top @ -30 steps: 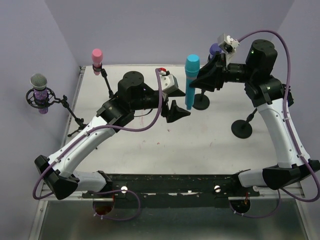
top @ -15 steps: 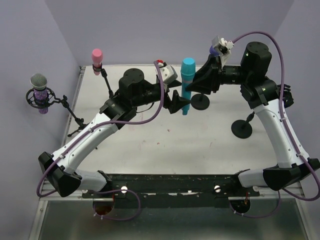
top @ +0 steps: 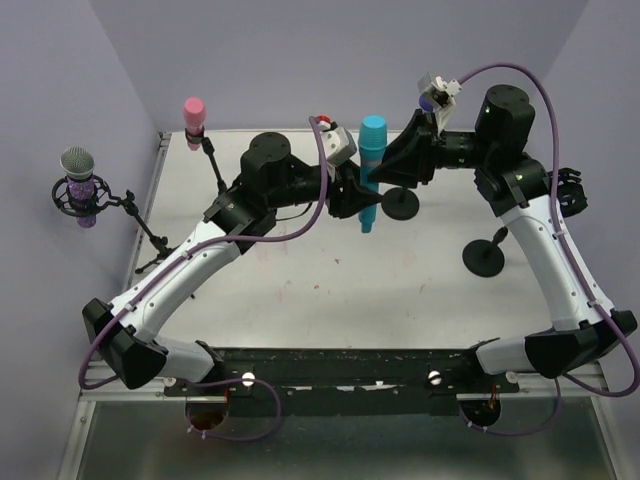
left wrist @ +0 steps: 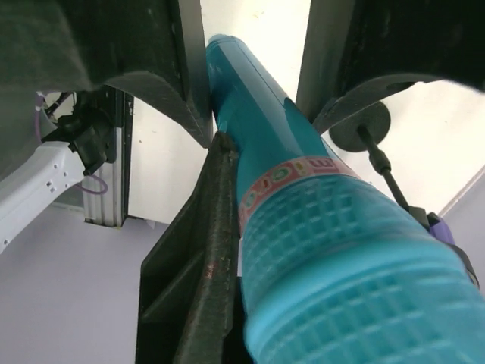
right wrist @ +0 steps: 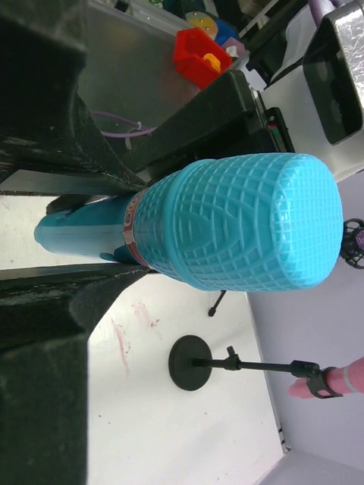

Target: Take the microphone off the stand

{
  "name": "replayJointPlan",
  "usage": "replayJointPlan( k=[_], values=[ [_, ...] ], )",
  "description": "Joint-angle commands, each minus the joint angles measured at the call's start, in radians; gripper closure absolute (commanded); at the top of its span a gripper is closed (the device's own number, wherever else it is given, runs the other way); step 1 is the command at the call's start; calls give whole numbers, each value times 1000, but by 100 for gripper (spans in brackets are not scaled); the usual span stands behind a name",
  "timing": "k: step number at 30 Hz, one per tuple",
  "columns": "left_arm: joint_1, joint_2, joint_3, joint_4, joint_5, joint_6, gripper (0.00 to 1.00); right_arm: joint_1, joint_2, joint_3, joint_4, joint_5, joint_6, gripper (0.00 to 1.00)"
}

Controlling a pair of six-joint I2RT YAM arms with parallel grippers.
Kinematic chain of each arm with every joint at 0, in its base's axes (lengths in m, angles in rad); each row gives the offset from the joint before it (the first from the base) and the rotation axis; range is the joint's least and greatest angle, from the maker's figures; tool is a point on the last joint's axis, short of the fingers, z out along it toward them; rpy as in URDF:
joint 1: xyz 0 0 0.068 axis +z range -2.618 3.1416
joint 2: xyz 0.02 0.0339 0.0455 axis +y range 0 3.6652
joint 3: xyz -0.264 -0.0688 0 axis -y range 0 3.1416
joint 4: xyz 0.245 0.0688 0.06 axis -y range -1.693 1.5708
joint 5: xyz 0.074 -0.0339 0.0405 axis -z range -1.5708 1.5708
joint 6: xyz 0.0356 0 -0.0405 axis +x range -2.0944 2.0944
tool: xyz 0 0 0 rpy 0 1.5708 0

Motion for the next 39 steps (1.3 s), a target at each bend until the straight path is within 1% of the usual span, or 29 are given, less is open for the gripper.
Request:
replayJointPlan(
  k=[1, 2, 3, 4, 5, 6, 7, 8, 10, 13, 15, 17, 18, 20, 21, 22, 24, 26, 28, 30, 32, 34, 37, 39],
  values=[
    [9, 25, 40, 14, 114, -41, 59, 12, 3, -18, 19, 9, 7, 98],
    [10, 26, 43, 12, 120, -44, 67, 14, 3, -19, 8, 14, -4, 98],
    [12, 26, 41, 11, 126, -49, 78, 14, 1, -25, -6, 23, -12, 94],
    [13, 25, 38, 9, 125, -52, 89, 14, -4, -36, -13, 40, -13, 83],
    [15, 20, 32, 8, 120, -55, 96, 12, -10, -47, -24, 63, -13, 59],
    [19, 14, 27, 5, 116, -58, 100, 14, -17, -53, -49, 78, -21, 36],
    [27, 5, 20, -1, 108, -60, 100, 14, -25, -49, -84, 96, -48, 13],
    [35, -5, 15, -15, 102, -61, 100, 14, -36, -47, -131, 127, -77, 0],
    [61, -31, -2, -52, 77, -64, 100, 14, -59, -36, -238, 174, -175, 0],
    [96, -80, -49, -162, 1, -81, 100, 14, -102, -50, -345, 248, -239, 0],
    [117, -98, -89, -300, -15, -80, 100, 14, -143, -81, -385, 287, -240, 0],
    [140, -107, -137, -420, 22, -22, 100, 14, -180, -119, -412, 317, -259, 0],
    [142, -110, -153, -472, -10, 3, 100, 14, -195, -133, -426, 342, -272, 0],
    [151, -120, -193, -561, -88, -14, 100, 14, -218, -157, -454, 383, -294, 0],
    [154, -124, -224, -590, -97, -6, 100, 14, -226, -167, -466, 397, -315, 0],
    [156, -127, -255, -612, -88, 40, 100, 14, -234, -174, -480, 403, -335, 0],
    [150, -118, -285, -697, -81, 213, 100, 14, -241, -183, -494, 431, -360, 0],
    [153, -106, -301, -780, -136, 377, 100, 14, -241, -184, -497, 455, -368, 0],
    [154, -110, -336, -868, -186, 577, 100, 12, -235, -174, -509, 459, -377, 0],
    [163, -141, -408, -931, -267, 757, 100, 14, -226, -159, -518, 457, -383, 0],
    [183, -199, -517, -952, -338, 917, 100, 12, -217, -156, -521, 454, -392, 0],
    [211, -264, -603, -960, -383, 1024, 100, 14, -208, -153, -523, 448, -394, 0],
    [257, -342, -704, -960, -397, 1167, 100, 12, -202, -157, -504, 436, -383, 0],
    [283, -385, -775, -927, -413, 1254, 100, 14, -198, -164, -492, 432, -374, 0]
  ],
)
